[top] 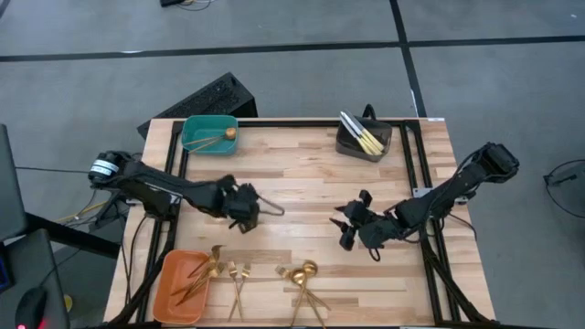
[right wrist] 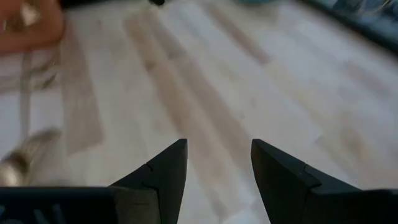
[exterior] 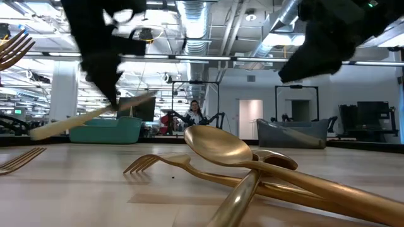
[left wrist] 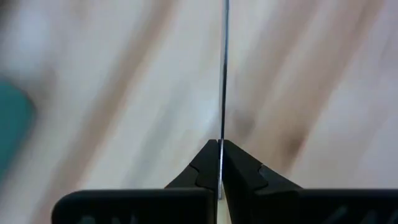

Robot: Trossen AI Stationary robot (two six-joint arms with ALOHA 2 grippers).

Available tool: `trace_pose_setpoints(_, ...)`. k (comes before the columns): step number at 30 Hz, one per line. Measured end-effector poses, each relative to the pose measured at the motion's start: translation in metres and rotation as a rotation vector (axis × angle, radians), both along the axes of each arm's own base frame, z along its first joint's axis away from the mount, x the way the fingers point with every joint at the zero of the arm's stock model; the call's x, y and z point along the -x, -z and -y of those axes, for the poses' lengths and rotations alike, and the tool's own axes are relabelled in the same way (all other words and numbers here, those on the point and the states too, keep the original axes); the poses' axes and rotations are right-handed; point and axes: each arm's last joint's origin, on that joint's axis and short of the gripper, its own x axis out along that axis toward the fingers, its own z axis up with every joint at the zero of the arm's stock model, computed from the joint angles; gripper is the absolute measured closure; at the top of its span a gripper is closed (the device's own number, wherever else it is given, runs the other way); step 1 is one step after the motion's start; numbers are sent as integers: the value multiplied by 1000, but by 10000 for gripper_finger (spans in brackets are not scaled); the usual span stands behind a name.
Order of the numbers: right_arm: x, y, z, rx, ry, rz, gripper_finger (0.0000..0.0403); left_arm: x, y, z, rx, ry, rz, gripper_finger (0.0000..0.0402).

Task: Sort silverware by color (type)
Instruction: Put the knife into the black bin

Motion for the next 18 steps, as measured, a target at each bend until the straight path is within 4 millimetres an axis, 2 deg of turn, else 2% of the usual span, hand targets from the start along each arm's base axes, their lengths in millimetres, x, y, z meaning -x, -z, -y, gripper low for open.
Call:
trace_pose_setpoints(4,-12,-12,20,48,31,68,198,1,-36,-16,-94,-25,245,401)
trace_pose_setpoints(7,-26,-20,40,37,-30,123,198,4,-60,-26,-180,-41,398,401)
trace_pose_setpoints(9,-33,-24,53,25,-75,159,198,7,-69,-33,-224,-66,474,401)
trace_pose_setpoints(11,-37,-28,65,28,-87,182,198,9,-70,-38,-259,-78,524,401)
trace_pose_setpoints(14,-38,-28,77,60,-66,168,198,12,-59,-48,-249,-70,597,401)
trace_pose_setpoints(18,-40,-30,84,76,-69,188,198,6,-46,-59,-196,-32,827,402)
